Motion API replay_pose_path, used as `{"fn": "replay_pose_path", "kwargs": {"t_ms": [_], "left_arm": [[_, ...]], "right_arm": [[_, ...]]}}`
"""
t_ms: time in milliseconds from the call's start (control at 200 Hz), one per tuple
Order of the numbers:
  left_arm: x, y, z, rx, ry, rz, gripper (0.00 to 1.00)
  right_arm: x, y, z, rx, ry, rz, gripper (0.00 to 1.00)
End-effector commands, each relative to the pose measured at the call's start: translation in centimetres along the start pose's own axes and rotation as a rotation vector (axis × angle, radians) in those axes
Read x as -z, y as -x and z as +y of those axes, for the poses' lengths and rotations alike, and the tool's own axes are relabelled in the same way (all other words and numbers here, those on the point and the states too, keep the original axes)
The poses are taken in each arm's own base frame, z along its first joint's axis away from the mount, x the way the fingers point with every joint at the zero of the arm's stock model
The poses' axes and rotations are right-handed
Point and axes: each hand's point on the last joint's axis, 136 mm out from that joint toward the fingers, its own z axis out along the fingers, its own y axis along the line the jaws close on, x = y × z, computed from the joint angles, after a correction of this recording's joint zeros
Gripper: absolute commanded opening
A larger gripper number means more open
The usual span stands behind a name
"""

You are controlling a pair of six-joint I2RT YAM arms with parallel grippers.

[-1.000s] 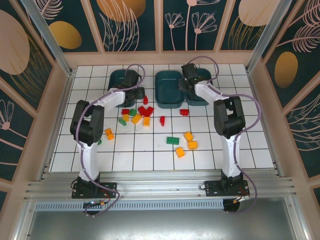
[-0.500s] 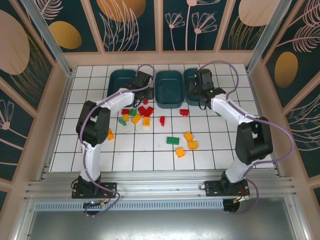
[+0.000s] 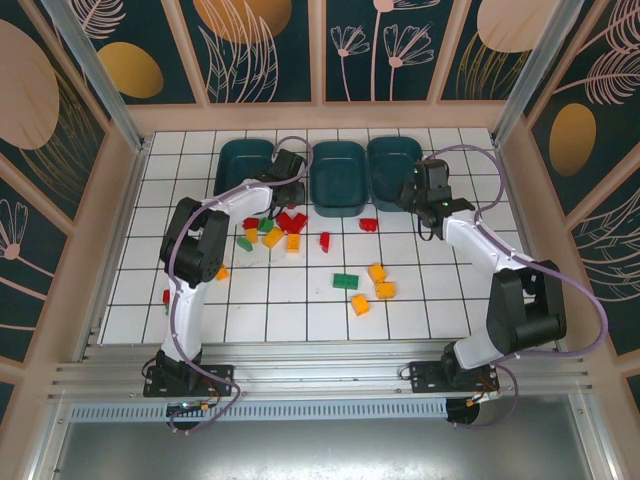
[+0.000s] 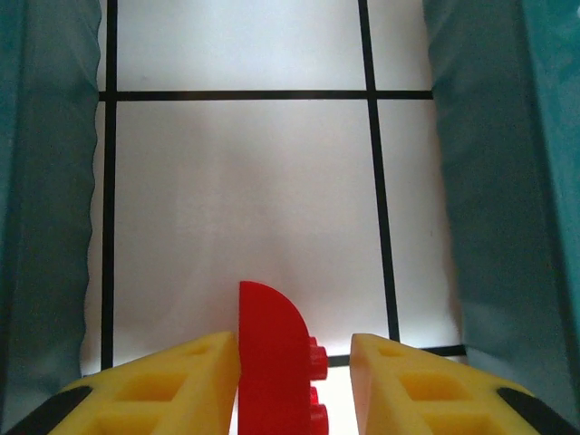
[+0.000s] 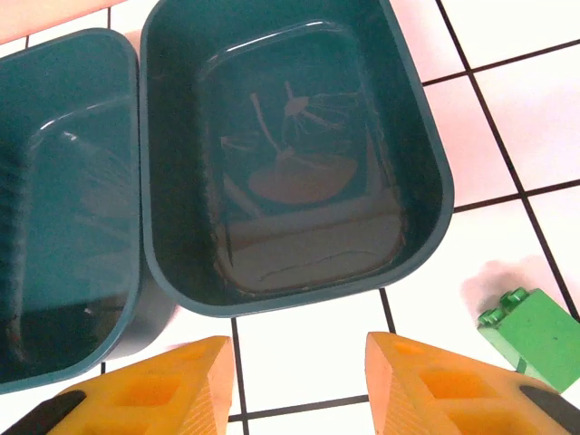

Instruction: Sort the legos into containers by color

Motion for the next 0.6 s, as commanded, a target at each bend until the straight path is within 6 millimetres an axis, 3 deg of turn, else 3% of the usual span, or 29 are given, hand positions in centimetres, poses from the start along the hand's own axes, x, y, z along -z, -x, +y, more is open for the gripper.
{"fn": "replay_pose_path", "kwargs": {"t_ms": [0,170,405,510,596], "left_arm": [[-1.3,-1.2,0.3,0.008,0.004,0.036,0.38],[-1.7,-1.6,0.2,-0.007,-0.002,0.045,0.32],[-0.5,-1.4,0.1,-0.010,-0.020,0.037,0.44],[0.1,-0.7,0.2,-0.021,-0.009,0.019,0.45],[-0.5,-1.0,0.6,-0.031,0.012,0.027,0.43]], "right_arm": [[0.8,1.0,0.4,-0.026,0.030,-0.045,0.43],[0.8,0.6,0.3,-0.022,0.033,-0.039,0.43],[1.2,0.9,-0.3,-0.029,0.035,-0.051,0.44],[0.9,0.7,-0.2,-0.033,0.045,-0.044,0.44],[0.8,0.6,-0.3,-0.035,0.047,-0.041,0.44]]}}
